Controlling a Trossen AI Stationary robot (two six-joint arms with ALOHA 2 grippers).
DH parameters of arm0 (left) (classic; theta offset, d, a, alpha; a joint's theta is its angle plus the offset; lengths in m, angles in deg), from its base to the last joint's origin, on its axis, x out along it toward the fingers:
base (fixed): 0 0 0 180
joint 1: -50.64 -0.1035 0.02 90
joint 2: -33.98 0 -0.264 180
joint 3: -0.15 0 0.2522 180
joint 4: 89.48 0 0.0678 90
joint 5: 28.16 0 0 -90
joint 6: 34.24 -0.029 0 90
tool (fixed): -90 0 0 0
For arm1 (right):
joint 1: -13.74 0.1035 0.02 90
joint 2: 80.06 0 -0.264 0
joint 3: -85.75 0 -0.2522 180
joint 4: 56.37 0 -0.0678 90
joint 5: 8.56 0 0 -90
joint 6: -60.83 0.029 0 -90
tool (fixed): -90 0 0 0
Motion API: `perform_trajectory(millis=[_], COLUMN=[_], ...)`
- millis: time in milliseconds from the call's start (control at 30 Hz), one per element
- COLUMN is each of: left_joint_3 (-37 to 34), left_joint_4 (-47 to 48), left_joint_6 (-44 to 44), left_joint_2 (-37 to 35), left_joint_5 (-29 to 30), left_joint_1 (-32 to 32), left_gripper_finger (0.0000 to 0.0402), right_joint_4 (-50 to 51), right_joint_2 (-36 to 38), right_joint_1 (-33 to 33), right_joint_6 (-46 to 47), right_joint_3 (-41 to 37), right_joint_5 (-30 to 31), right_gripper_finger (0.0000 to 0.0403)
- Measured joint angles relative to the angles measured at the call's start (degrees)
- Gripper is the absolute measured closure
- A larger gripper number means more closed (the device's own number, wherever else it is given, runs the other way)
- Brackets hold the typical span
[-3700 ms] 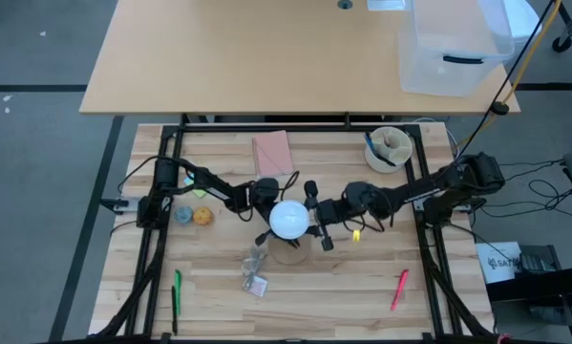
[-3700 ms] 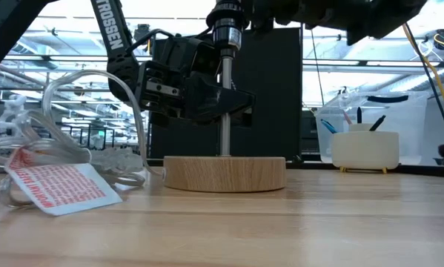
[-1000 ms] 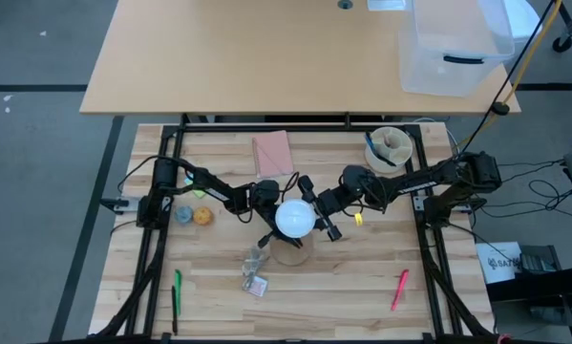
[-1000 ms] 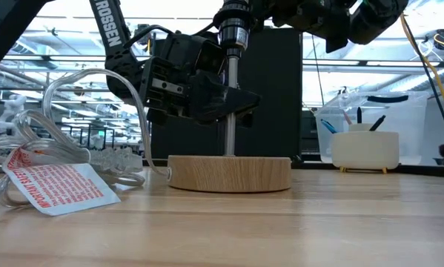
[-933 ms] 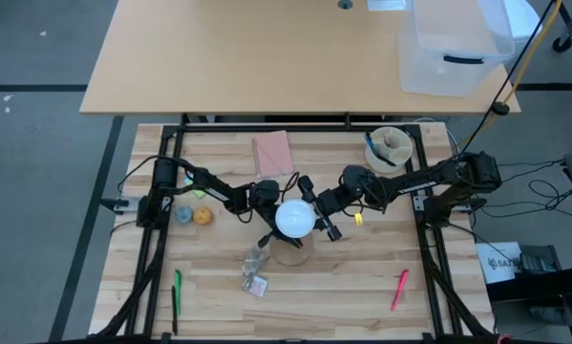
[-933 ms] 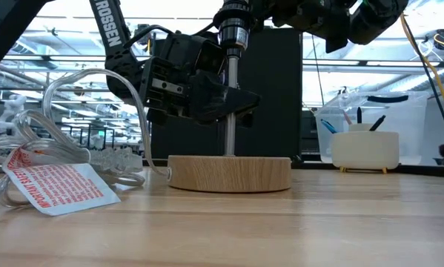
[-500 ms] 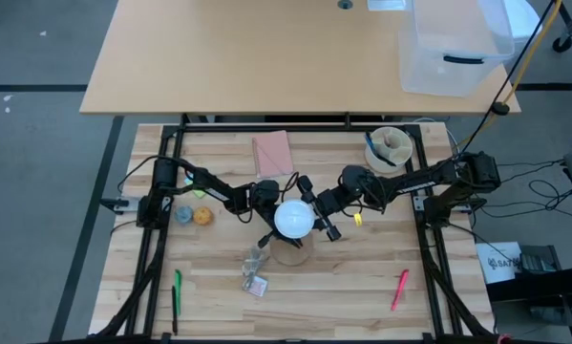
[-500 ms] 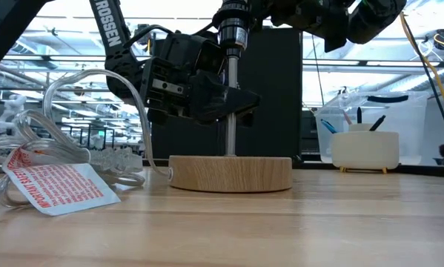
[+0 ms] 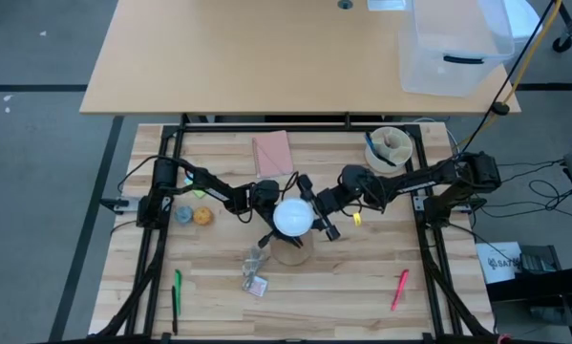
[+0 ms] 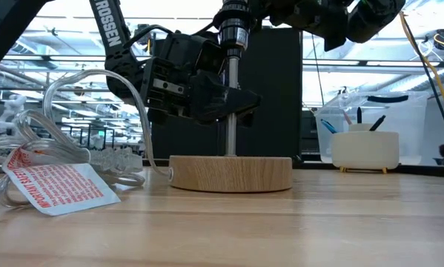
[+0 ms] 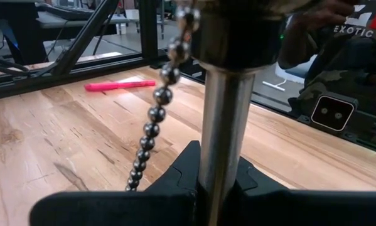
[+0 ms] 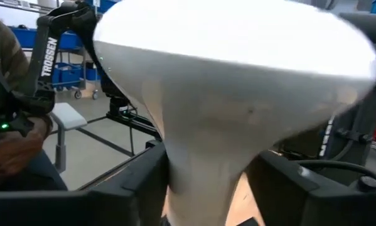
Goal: Screw lightbulb
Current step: Remove the lightbulb from the lamp
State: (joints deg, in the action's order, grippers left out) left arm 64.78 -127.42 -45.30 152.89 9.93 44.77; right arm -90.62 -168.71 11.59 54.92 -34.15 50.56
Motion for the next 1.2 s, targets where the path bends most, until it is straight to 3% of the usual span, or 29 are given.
perform_trajectory(millis=[233,433,700,867,1200], left_joint_3=[0.04,0.04,0.04,0.02,0.02], left_joint_4=[0.02,0.04,0.05,0.07,0.04], left_joint_6=[0.41,0.41,0.22,0.2,0.02], left_joint_2=[0.0,0.0,0.0,0.0,0.0], left_joint_5=[0.42,0.4,0.38,0.38,0.52], left_joint_1=[0.02,0.02,0.02,0.02,0.02], left_gripper_finger=[0.0378,0.0378,0.0378,0.0378,0.0378], right_joint_4=[0.57,2.82,7.86,11.28,22.48], right_joint_2=[0.27,0.27,0.37,2.83,10.06], right_joint_1=[0.84,0.95,3.39,5.85,13.86], right_joint_6=[0.86,2.26,2.38,1.96,1.62], right_joint_3=[0.32,0.27,0.14,0.08,0.05], right_joint_5=[1.55,2.04,9.89,16.37,36.42], right_gripper_finger=[0.0153,0.0149,0.0148,0.0148,0.0147])
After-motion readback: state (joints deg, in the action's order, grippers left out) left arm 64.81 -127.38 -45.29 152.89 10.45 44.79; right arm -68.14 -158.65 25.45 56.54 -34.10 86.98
